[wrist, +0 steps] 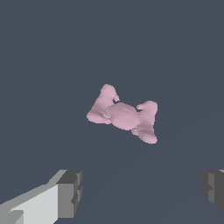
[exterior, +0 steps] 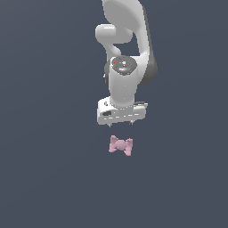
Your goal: Pick up the object and move it to a goal position.
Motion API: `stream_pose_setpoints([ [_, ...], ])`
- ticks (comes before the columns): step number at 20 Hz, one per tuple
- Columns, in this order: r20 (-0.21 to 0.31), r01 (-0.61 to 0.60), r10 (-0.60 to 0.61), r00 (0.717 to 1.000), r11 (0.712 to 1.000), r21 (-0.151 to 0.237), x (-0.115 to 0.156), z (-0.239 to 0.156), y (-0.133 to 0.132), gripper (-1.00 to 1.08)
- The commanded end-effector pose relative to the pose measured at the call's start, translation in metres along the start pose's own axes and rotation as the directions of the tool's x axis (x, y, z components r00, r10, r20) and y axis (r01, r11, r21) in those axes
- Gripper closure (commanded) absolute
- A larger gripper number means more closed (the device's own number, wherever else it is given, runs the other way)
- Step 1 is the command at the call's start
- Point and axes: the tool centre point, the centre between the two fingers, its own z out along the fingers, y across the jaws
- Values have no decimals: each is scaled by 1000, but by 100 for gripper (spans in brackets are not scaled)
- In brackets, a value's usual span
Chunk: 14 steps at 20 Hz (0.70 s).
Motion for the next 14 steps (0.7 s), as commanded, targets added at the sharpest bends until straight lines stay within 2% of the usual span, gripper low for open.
stream_pose_setpoints([
  [1,1,40,-40,999,999,-2,1,3,0,-92],
  [8,7,201,-201,980,980,-8,7,15,1,-92],
  [14,13,369,-368,930,930,-12,13,29,1,-92],
])
